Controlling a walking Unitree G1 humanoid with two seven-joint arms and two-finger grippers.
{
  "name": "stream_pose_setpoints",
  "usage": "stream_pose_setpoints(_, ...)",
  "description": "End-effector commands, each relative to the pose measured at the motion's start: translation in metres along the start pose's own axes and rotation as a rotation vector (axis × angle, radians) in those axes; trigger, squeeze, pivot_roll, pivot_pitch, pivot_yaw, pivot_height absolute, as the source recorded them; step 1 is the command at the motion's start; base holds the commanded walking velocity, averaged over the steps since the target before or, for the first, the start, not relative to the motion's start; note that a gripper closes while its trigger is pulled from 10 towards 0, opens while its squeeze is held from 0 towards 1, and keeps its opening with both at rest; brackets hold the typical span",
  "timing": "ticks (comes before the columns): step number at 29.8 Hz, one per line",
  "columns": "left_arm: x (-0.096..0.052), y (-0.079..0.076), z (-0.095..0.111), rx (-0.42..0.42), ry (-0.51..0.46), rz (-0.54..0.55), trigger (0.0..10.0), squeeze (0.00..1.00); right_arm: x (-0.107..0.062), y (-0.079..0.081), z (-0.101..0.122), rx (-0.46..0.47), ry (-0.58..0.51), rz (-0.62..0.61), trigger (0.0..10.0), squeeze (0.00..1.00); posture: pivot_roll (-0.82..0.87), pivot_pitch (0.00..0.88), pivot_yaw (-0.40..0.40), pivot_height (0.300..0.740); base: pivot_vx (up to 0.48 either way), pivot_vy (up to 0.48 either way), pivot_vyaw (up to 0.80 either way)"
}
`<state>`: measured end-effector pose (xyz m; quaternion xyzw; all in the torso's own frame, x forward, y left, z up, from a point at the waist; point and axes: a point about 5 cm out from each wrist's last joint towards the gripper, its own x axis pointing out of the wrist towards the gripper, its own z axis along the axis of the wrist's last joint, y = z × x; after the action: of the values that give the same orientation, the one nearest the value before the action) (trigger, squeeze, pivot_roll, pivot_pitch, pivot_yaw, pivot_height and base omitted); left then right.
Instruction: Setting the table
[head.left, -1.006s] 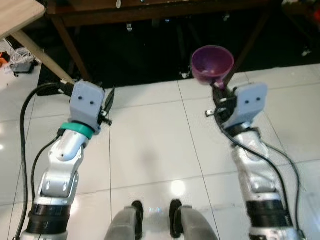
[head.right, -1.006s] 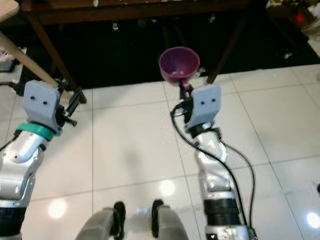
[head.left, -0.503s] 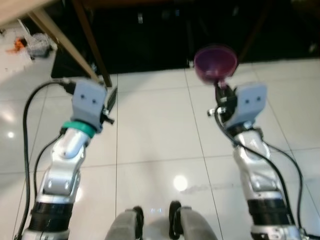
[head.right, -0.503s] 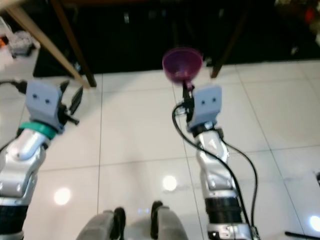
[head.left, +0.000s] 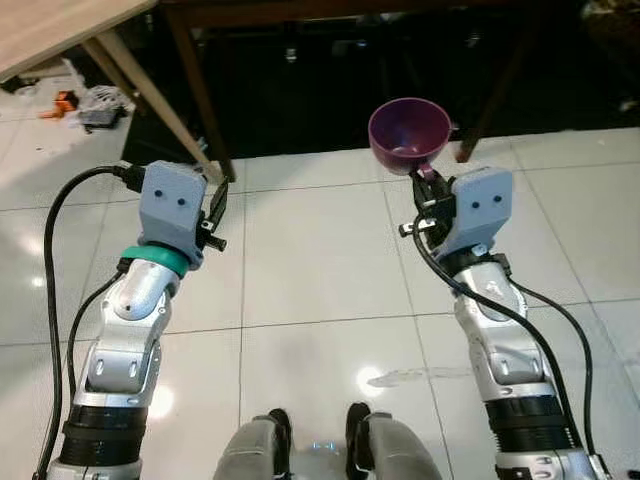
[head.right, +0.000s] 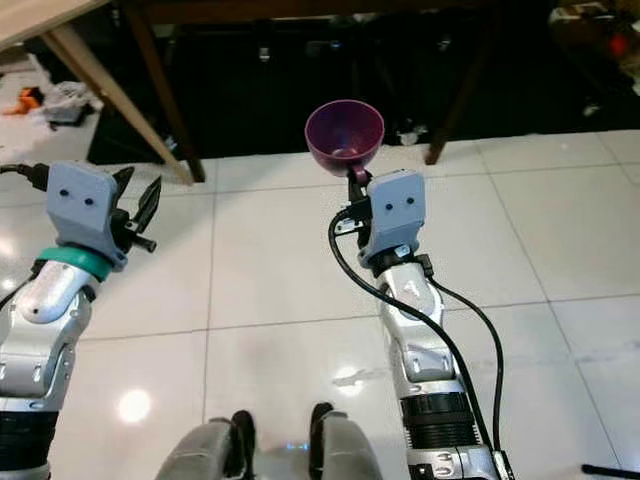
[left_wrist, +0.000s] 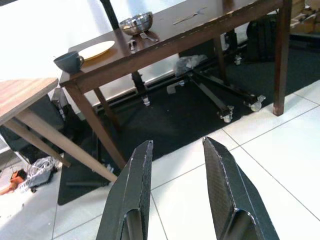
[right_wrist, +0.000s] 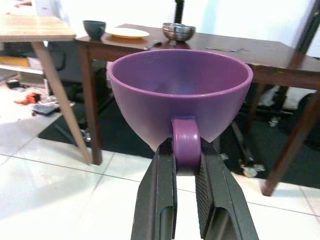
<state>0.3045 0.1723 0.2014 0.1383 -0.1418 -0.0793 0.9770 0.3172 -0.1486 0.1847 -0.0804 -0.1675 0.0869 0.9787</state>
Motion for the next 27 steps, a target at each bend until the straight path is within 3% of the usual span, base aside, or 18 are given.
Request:
stream_pose_setpoints(1,-0.0025,0.0019,-0.0077,0.009,0.034,0.016,10.0,0.0,-0.0014,0.0045,-0.0024,-0.009,0.006,0.016,10.0,0.0,0.02,0.158,0.098,0.74,0.0,0.0,0.0)
stream_pose_setpoints(5,-0.0024,0.0016,-0.0077,0.015,0.033,0.032,10.0,0.0,-0.0014,0.0057,-0.0024,-0.018,0.005,0.022,10.0,0.0,0.02,0.16,0.098,0.74,0.217,0.0,0.0)
stream_pose_setpoints(27,-0.0014,0.0015,-0.0062,0.029,0.025,0.058,10.0,0.0,0.0004,0.0089,0.0013,-0.021,-0.021,0.037,10.0,0.0,0.02,0.17,0.099,0.74,0.48,0.0,0.77)
